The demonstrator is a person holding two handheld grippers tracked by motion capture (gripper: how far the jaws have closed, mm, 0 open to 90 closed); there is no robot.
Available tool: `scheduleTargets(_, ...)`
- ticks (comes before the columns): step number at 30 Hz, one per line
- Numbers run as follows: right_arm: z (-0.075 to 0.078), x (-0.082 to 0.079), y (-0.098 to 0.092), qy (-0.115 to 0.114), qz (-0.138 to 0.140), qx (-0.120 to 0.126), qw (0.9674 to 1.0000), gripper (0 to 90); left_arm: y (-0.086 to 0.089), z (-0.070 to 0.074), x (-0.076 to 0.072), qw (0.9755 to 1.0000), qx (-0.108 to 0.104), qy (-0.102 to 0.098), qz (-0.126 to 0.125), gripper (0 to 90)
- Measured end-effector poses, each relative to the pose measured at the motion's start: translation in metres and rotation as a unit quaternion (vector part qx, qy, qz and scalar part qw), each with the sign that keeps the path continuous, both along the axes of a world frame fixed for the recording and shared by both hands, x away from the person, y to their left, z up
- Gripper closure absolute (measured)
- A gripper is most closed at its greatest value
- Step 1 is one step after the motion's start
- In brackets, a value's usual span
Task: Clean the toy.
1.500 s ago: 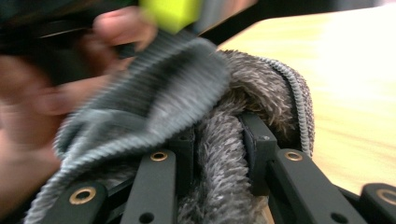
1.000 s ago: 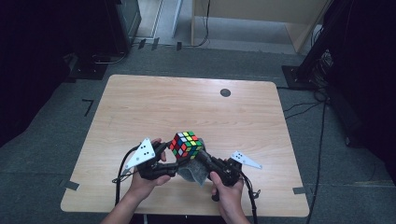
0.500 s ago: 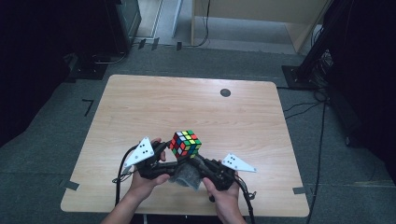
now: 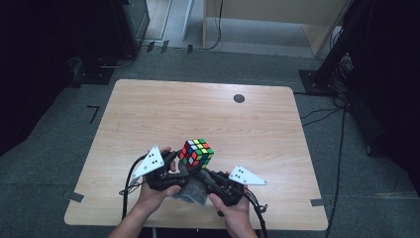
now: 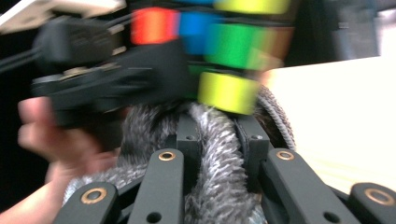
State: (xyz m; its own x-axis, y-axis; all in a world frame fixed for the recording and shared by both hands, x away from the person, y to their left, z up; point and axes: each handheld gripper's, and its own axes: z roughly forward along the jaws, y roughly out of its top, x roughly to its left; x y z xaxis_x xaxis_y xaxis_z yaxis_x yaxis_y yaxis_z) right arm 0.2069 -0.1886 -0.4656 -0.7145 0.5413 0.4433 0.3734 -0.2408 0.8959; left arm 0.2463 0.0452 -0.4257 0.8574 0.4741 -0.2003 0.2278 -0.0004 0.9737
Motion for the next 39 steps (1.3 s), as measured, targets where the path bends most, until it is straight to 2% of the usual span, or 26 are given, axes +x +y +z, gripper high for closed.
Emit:
scheduleTargets(2,-0.005,0.006,-0.012,0.018,-0.021,0.015,0.9995,75.8,0.005,0.003,0.001,0.9999,-0.011,0.002,0.003,34.7)
scheduleTargets(4,-0.007,0.01,-0.02,0.013,-0.04,0.019,0.999,75.7,0.008,0.004,0.002,0.9999,-0.013,0.0,0.009,34.7)
scheduleTargets(6,-0.006,0.011,-0.022,0.011,-0.044,0.018,0.9988,75.6,0.01,0.005,0.003,0.9997,-0.018,0.004,0.013,34.7)
scheduleTargets(8,-0.006,0.008,-0.014,0.005,-0.029,0.0,0.9996,75.2,0.008,0.003,0.003,0.9998,-0.017,0.007,0.011,34.7)
scheduleTargets(9,-0.006,0.006,-0.007,0.002,-0.012,-0.01,0.9999,75.0,0.006,0.002,0.003,0.9999,-0.011,0.007,0.008,34.7)
scheduleTargets(12,-0.005,-0.001,0.012,-0.006,0.035,-0.016,0.9992,74.4,0.0,0.0,0.0,0.9999,0.01,0.0,0.006,34.7)
scheduleTargets(14,-0.003,-0.002,0.014,-0.013,0.042,-0.013,0.999,74.4,-0.001,0.0,-0.001,0.9999,0.013,-0.003,0.006,34.6)
scheduleTargets(16,-0.001,0.001,0.005,-0.013,0.026,-0.005,0.9996,74.6,0.001,0.001,0.001,0.9999,0.01,-0.001,0.009,34.6)
scheduleTargets(18,-0.001,0.007,-0.01,0.002,0.004,0.006,1.0,74.7,0.005,0.002,0.003,0.9999,0.001,0.003,0.017,34.7)
scheduleTargets(20,-0.004,0.011,-0.022,0.001,-0.029,-0.009,0.9995,74.8,0.01,0.003,0.005,0.9997,-0.002,0.003,0.023,34.7)
scheduleTargets(22,-0.006,0.017,-0.033,0.018,-0.063,-0.006,0.9978,74.7,0.014,0.003,0.007,0.9996,0.002,0.003,0.029,34.7)
scheduleTargets(23,-0.006,0.021,-0.039,0.025,-0.082,-0.011,0.9963,74.7,0.015,0.003,0.008,0.9995,0.0,0.004,0.031,34.7)
scheduleTargets(26,-0.007,0.027,-0.052,0.021,-0.122,-0.067,0.99,71.2,0.018,0.002,0.011,0.9993,-0.002,0.012,0.034,34.7)
scheduleTargets(27,-0.007,0.029,-0.056,0.019,-0.129,-0.082,0.988,68.0,0.018,0.002,0.012,0.9993,0.0,0.014,0.035,34.7)
scheduleTargets(29,-0.006,0.032,-0.063,0.016,-0.141,-0.091,0.9858,56.0,0.019,0.002,0.013,0.9992,0.006,0.019,0.034,34.7)
scheduleTargets(30,-0.003,0.033,-0.067,0.008,-0.149,-0.098,0.9839,49.3,0.019,0.002,0.014,0.9992,0.008,0.021,0.034,34.6)
scheduleTargets(32,0.004,0.032,-0.071,-0.025,-0.164,-0.124,0.9784,39.8,0.019,0.002,0.015,0.999,0.012,0.026,0.035,34.7)
scheduleTargets(34,0.014,0.029,-0.071,-0.059,-0.164,-0.14,0.9747,33.7,0.02,0.001,0.017,0.9988,0.013,0.032,0.034,34.7)
scheduleTargets(37,0.023,0.021,-0.063,-0.113,-0.13,-0.145,0.9744,30.1,0.017,0.001,0.017,0.9985,0.018,0.043,0.028,34.7)
scheduleTargets(39,0.024,0.015,-0.05,-0.15,-0.105,-0.168,0.9687,28.4,0.015,0.001,0.017,0.9984,0.028,0.045,0.022,34.6)
